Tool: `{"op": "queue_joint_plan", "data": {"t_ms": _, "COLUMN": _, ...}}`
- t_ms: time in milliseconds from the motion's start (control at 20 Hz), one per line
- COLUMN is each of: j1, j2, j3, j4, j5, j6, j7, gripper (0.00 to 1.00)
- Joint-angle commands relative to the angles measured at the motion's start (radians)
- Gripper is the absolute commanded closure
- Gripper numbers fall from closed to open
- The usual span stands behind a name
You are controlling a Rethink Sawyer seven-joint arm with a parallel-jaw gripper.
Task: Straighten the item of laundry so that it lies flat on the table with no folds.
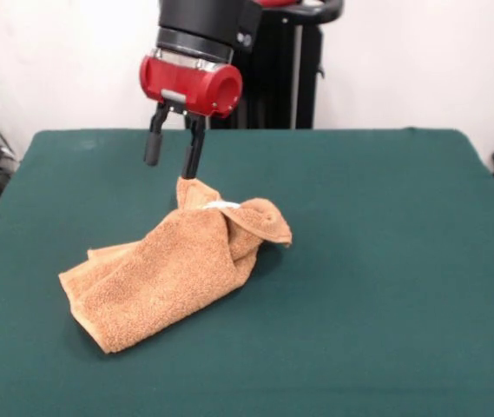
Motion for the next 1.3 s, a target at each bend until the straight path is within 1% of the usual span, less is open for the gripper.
{"op": "queue_joint_plan", "data": {"t_ms": 50, "j1": 0.063, "j2": 0.061, "j3": -0.047, "j4": -0.126, "j5": -0.051, "j6": 0.324, "j7": -0.065, "gripper": 0.00}}
{"op": "queue_joint_plan", "data": {"t_ms": 150, "j1": 0.096, "j2": 0.081, "j3": -0.060, "j4": -0.145, "j5": -0.035, "j6": 0.338, "j7": -0.036, "gripper": 0.00}}
{"op": "queue_joint_plan", "data": {"t_ms": 300, "j1": 0.160, "j2": 0.116, "j3": -0.079, "j4": -0.162, "j5": -0.005, "j6": 0.353, "j7": 0.038, "gripper": 0.00}}
{"op": "queue_joint_plan", "data": {"t_ms": 450, "j1": 0.196, "j2": 0.157, "j3": -0.080, "j4": -0.191, "j5": 0.020, "j6": 0.353, "j7": 0.094, "gripper": 0.00}}
{"op": "queue_joint_plan", "data": {"t_ms": 700, "j1": 0.159, "j2": 0.196, "j3": 0.009, "j4": -0.198, "j5": 0.035, "j6": 0.271, "j7": 0.100, "gripper": 0.00}}
{"op": "queue_joint_plan", "data": {"t_ms": 800, "j1": 0.116, "j2": 0.200, "j3": 0.078, "j4": -0.184, "j5": 0.031, "j6": 0.237, "j7": 0.079, "gripper": 0.00}}
{"op": "queue_joint_plan", "data": {"t_ms": 950, "j1": 0.095, "j2": 0.210, "j3": 0.118, "j4": -0.163, "j5": 0.021, "j6": 0.174, "j7": 0.091, "gripper": 0.00}}
{"op": "queue_joint_plan", "data": {"t_ms": 1000, "j1": 0.096, "j2": 0.210, "j3": 0.118, "j4": -0.161, "j5": 0.014, "j6": 0.176, "j7": 0.087, "gripper": 0.00}}
{"op": "queue_joint_plan", "data": {"t_ms": 1050, "j1": 0.110, "j2": 0.214, "j3": 0.099, "j4": -0.176, "j5": 0.004, "j6": 0.200, "j7": 0.074, "gripper": 0.00}}
{"op": "queue_joint_plan", "data": {"t_ms": 1100, "j1": 0.132, "j2": 0.220, "j3": 0.069, "j4": -0.201, "j5": -0.019, "j6": 0.247, "j7": 0.041, "gripper": 0.00}}
{"op": "queue_joint_plan", "data": {"t_ms": 1200, "j1": 0.141, "j2": 0.243, "j3": 0.052, "j4": -0.210, "j5": -0.039, "j6": 0.264, "j7": 0.023, "gripper": 0.00}}
{"op": "queue_joint_plan", "data": {"t_ms": 1300, "j1": 0.162, "j2": 0.260, "j3": 0.020, "j4": -0.218, "j5": -0.050, "j6": 0.253, "j7": 0.027, "gripper": 0.00}}
